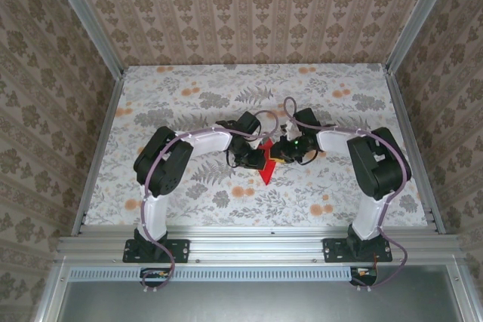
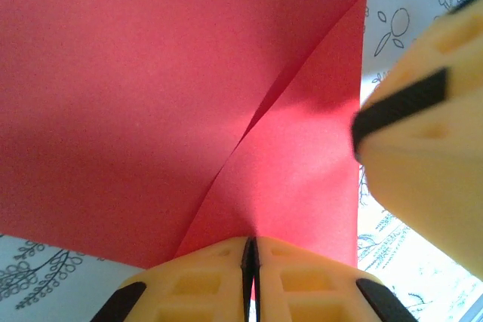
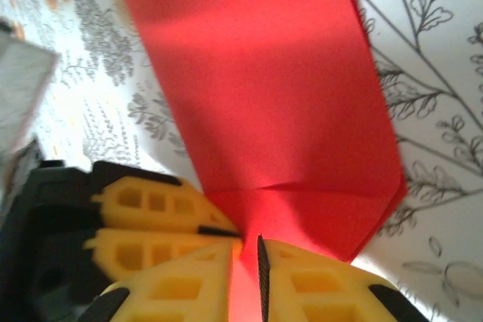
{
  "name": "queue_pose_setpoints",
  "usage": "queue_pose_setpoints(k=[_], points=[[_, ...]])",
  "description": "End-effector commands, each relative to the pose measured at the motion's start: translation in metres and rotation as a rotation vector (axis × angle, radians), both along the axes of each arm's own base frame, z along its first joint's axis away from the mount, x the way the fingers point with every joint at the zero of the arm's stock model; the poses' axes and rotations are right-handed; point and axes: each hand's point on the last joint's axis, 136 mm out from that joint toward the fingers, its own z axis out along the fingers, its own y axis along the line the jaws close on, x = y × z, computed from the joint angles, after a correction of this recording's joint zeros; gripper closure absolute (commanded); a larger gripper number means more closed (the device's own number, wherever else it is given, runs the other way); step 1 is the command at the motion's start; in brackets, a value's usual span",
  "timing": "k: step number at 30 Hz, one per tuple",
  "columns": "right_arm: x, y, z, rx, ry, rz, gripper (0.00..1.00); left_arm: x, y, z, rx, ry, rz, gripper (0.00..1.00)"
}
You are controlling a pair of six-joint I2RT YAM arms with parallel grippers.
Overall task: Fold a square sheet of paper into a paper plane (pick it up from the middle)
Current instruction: Third fold the triangle at the center of the table.
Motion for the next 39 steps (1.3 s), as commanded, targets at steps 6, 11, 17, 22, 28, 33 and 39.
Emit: queue_pose_setpoints(k=[6, 11, 17, 22, 28, 33, 39], points=[[-0.011, 0.008, -0.011, 0.015, 0.047, -0.034, 0.87, -0.008, 0.034, -0.043, 0.166, 0.035, -0.001, 0.88], [-0.010, -0.001, -0.034, -0.050, 0.077, -0.061, 0.90, -0.009, 0.036, -0.044, 0.176, 0.035, -0.006, 0.88], [-0.011, -0.024, -0.058, -0.188, 0.116, -0.110, 0.92, -0.010, 0.037, -0.044, 0.176, 0.040, -0.007, 0.88], [-0.007, -0.039, -0.062, -0.253, 0.110, -0.157, 0.94, -0.011, 0.037, -0.045, 0.172, 0.049, -0.011, 0.88], [0.005, -0.049, -0.049, -0.279, 0.059, -0.197, 0.92, -0.011, 0.040, -0.046, 0.182, 0.049, -0.014, 0.88], [0.015, -0.049, -0.045, -0.256, 0.056, -0.211, 0.92, -0.010, 0.041, -0.044, 0.185, 0.041, -0.016, 0.88], [0.023, -0.057, -0.044, -0.248, 0.049, -0.235, 0.91, -0.012, 0.043, -0.046, 0.191, 0.042, -0.017, 0.88]])
